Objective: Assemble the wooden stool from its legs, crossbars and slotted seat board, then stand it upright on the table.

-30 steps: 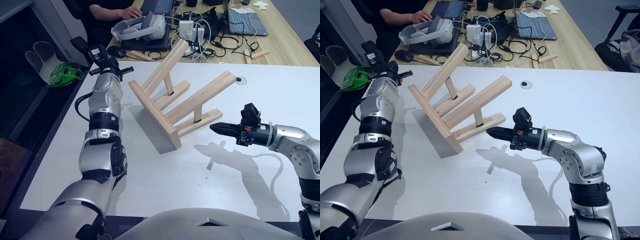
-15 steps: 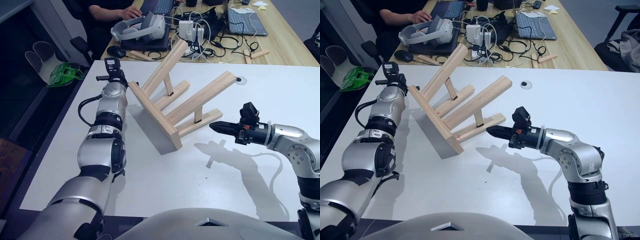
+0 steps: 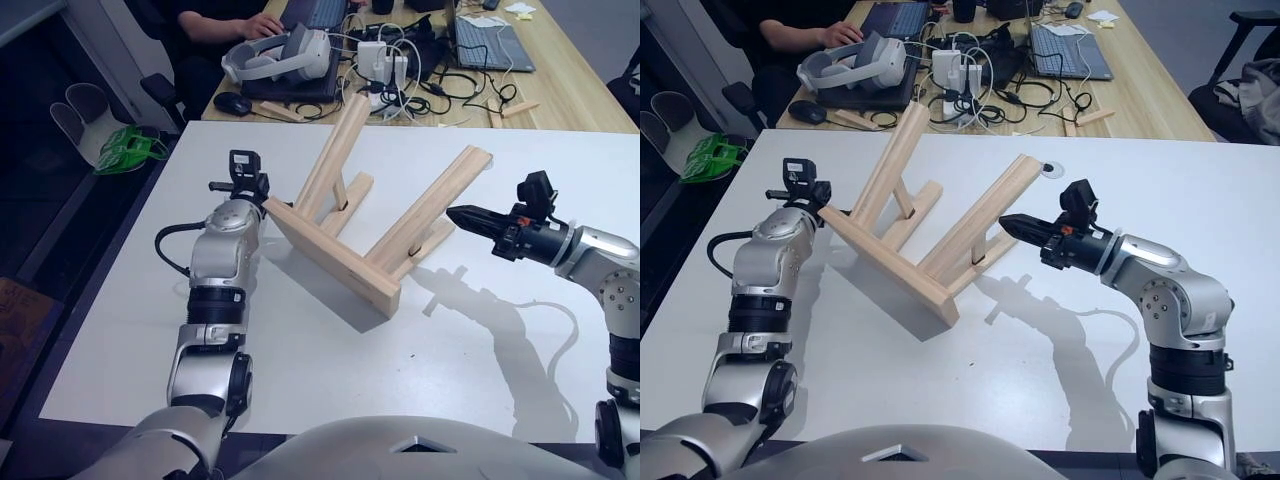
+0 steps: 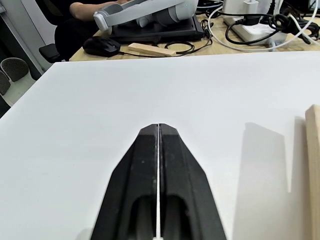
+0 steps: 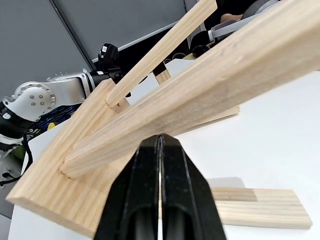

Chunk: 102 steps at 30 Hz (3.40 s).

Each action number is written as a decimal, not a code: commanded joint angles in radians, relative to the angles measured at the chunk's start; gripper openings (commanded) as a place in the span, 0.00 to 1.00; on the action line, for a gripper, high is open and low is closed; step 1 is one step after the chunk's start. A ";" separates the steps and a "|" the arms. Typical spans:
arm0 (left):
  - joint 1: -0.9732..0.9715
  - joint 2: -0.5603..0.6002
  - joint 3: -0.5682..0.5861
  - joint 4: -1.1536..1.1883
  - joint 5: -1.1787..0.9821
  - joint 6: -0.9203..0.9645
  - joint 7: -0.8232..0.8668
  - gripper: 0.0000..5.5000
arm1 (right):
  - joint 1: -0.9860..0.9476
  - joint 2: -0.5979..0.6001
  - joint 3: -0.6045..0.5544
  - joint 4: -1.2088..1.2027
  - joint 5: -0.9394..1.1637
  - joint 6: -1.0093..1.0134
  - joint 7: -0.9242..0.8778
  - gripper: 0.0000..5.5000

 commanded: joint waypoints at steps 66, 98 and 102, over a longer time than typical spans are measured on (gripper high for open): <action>0.426 0.128 -0.182 -0.711 -0.078 0.530 -0.273 0.01 | 0.534 -0.340 -0.030 -0.181 -0.328 -0.276 0.005 0.00; 0.381 0.062 -0.243 -0.703 -0.125 0.582 -0.232 0.01 | 0.475 -0.117 -0.018 0.049 -0.274 -0.356 0.060 0.00; 0.380 0.053 -0.244 -0.706 -0.128 0.586 -0.224 0.01 | 0.461 -0.122 -0.013 0.050 -0.274 -0.317 0.059 0.00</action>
